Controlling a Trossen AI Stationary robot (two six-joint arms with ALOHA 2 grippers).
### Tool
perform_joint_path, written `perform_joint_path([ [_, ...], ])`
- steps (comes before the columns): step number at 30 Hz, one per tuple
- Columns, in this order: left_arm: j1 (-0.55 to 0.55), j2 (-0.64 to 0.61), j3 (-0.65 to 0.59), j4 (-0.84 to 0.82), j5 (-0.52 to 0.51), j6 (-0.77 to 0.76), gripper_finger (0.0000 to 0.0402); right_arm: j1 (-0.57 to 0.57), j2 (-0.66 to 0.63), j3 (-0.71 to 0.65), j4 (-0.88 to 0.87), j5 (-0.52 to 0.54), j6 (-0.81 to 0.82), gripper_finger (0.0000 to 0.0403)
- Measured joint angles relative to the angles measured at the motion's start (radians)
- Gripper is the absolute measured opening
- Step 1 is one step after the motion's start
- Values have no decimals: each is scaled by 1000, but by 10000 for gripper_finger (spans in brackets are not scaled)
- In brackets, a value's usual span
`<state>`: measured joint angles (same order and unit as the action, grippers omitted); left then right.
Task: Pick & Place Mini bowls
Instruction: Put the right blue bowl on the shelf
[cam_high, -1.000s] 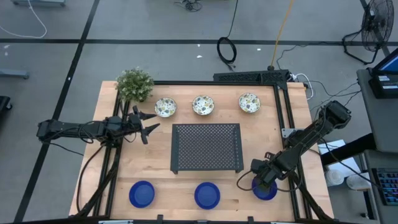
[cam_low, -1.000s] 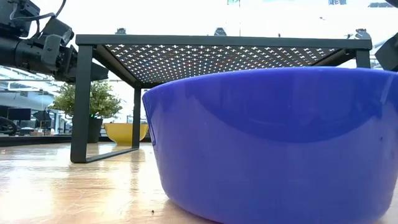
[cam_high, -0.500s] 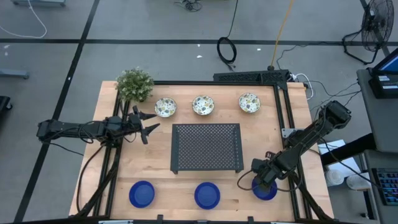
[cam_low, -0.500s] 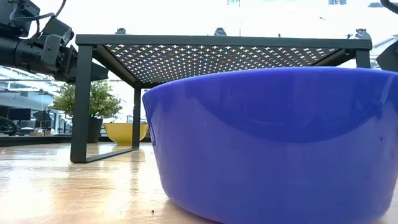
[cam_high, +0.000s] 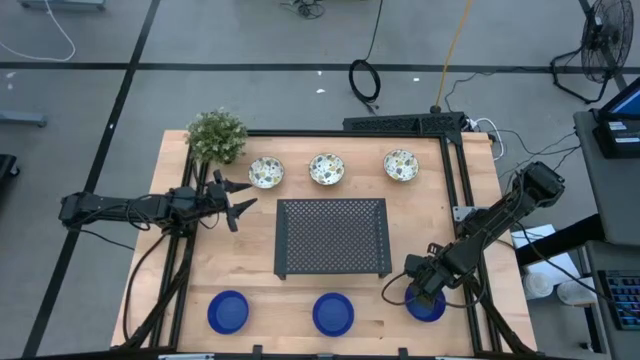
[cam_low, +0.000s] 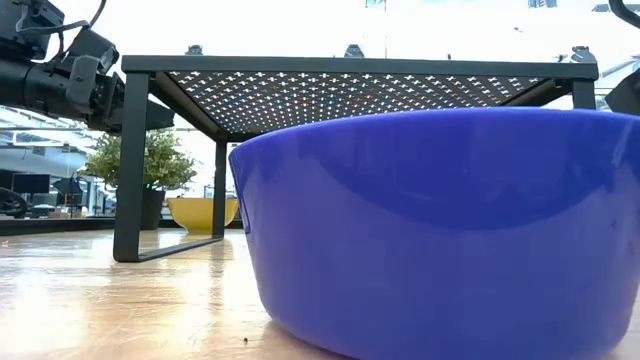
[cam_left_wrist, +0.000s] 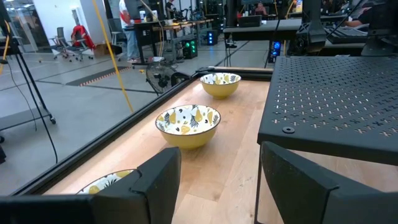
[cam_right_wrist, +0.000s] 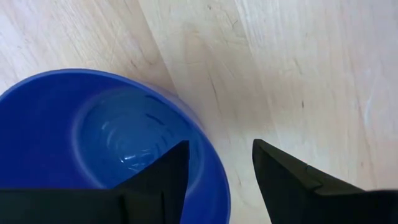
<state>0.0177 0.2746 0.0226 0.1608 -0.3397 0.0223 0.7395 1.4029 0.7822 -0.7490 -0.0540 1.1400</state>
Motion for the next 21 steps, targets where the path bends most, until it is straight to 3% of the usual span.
perform_joint_path([
  [11,0,0,0,0,0,0,228,0,0,0,0,0,0,161],
  [21,0,0,0,0,0,0,228,0,0,-1,0,0,0,96],
])
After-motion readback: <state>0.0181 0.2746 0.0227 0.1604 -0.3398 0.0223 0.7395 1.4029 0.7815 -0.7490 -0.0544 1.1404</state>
